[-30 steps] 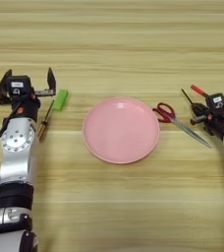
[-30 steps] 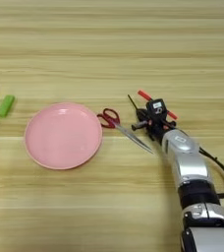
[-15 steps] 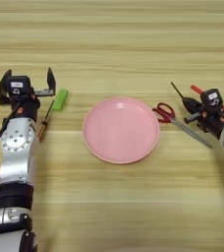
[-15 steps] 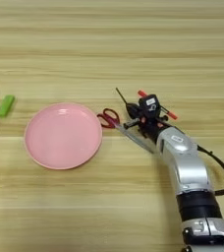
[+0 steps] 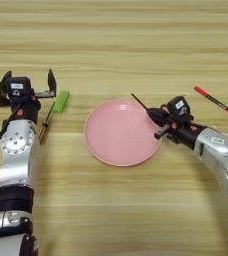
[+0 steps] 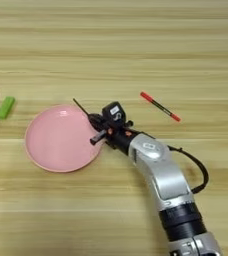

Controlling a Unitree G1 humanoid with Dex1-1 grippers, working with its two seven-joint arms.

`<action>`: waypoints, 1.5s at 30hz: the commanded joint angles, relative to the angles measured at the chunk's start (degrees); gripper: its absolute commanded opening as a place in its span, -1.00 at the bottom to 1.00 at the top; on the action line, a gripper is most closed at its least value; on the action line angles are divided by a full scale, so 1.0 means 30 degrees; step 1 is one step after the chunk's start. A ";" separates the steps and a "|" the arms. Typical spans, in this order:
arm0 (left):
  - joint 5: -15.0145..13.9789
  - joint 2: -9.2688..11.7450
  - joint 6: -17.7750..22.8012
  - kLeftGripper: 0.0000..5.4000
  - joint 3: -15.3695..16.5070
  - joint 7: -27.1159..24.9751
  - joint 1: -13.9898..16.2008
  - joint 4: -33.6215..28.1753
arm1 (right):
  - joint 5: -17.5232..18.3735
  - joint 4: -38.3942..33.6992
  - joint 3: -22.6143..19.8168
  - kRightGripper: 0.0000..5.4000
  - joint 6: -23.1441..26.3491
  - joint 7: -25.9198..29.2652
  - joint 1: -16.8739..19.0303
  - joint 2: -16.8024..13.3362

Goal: Move the objects on the table

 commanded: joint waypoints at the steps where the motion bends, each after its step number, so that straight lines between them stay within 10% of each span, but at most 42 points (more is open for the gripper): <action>1: -0.0055 0.0043 0.0383 1.00 0.0015 -0.0034 0.0124 -0.0061 | -0.0406 0.0036 0.0872 -0.98 0.0370 -0.0041 -0.0565 0.0431; 11: -0.0092 0.0025 0.0418 1.00 0.0026 -0.0032 0.0174 -0.0132 | -0.0812 0.1493 0.1574 -0.98 0.0223 -0.0133 -0.0869 0.0973; 45: -0.0081 0.0097 0.0436 1.00 0.0055 -0.0116 0.0159 0.0085 | -0.1017 0.2499 -0.0236 0.42 -0.1699 -0.1007 -0.1531 0.0945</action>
